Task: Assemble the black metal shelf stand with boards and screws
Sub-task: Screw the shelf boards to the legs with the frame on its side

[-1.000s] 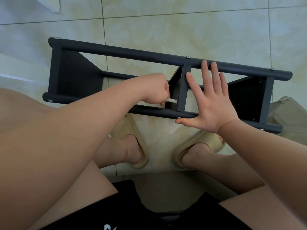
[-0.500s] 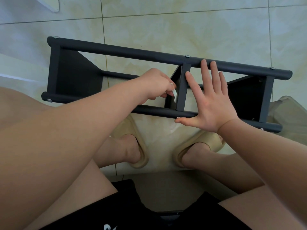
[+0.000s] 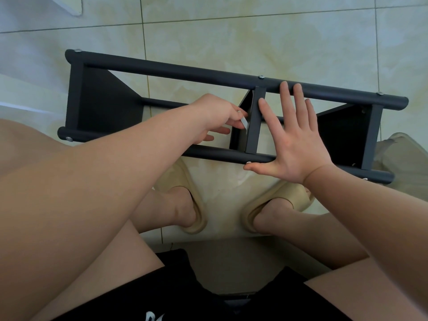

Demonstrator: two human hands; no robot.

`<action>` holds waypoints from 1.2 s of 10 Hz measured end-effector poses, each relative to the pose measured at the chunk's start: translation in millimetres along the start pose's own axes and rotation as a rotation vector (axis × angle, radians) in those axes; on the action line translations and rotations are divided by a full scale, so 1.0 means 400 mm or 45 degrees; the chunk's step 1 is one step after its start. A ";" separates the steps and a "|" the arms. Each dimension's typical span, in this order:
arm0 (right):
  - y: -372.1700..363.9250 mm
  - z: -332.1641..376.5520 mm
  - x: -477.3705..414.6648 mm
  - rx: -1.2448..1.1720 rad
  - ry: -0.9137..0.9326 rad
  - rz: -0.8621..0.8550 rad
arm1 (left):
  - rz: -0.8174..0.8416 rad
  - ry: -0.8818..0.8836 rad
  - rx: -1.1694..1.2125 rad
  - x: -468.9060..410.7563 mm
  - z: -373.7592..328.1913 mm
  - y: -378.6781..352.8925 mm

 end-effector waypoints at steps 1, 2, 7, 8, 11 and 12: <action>0.001 0.000 0.000 -0.005 0.001 -0.005 | 0.029 0.033 -0.002 -0.002 0.004 -0.003; 0.001 0.000 0.000 -0.001 -0.001 -0.003 | 0.042 0.058 -0.049 -0.003 0.004 -0.002; 0.002 0.000 0.001 -0.003 -0.007 0.009 | 0.074 0.087 0.012 -0.009 0.010 -0.012; 0.002 0.000 0.001 -0.005 -0.005 0.001 | 0.067 0.078 0.003 -0.007 0.007 -0.014; 0.000 0.001 0.001 -0.006 0.001 -0.008 | 0.106 0.110 -0.066 -0.001 0.005 -0.017; -0.001 0.000 0.000 -0.006 0.002 -0.004 | 0.136 0.107 -0.103 -0.001 0.006 -0.018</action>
Point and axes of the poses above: each hand's wrist, its own x-axis away from the middle knuckle, its own y-axis out of the back of the hand, z = x × y, the point moved 3 cm from there along -x, towards the middle knuckle, and after that the axes turned 6 degrees about z, right-handed, at the moved point
